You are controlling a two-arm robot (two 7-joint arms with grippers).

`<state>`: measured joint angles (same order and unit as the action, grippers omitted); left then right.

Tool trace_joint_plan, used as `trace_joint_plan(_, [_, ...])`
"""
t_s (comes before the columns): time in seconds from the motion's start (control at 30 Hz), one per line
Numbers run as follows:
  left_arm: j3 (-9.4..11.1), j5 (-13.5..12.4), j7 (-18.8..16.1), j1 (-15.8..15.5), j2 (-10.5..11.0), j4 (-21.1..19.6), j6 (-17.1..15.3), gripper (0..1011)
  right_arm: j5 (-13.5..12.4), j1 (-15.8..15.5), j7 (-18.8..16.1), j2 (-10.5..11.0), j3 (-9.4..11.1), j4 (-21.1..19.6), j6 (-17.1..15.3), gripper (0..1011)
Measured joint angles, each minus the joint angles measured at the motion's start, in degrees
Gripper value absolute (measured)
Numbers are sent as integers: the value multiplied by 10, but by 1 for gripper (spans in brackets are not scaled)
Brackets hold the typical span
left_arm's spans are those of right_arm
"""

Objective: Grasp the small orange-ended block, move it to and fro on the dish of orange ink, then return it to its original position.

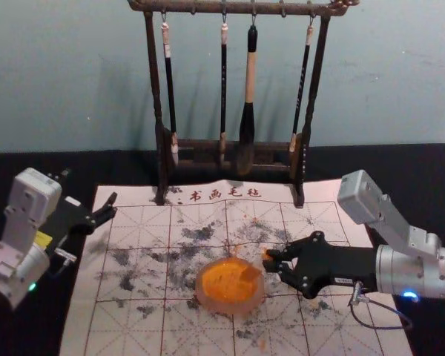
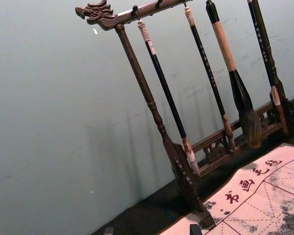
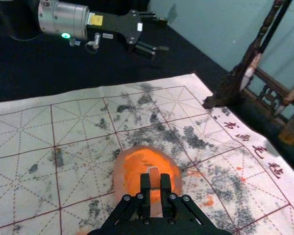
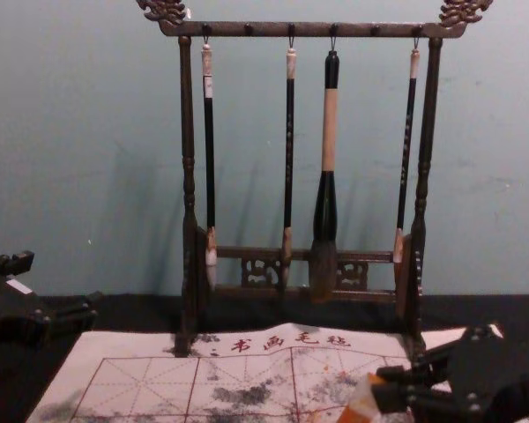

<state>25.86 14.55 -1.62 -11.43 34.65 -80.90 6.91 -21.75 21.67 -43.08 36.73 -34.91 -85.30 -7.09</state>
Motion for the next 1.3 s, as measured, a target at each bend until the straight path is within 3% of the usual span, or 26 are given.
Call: trace_joint_plan(1.3, [0,0,0,0,0,0,0,1001,20,48,-19,-20,-56,33,-13,96])
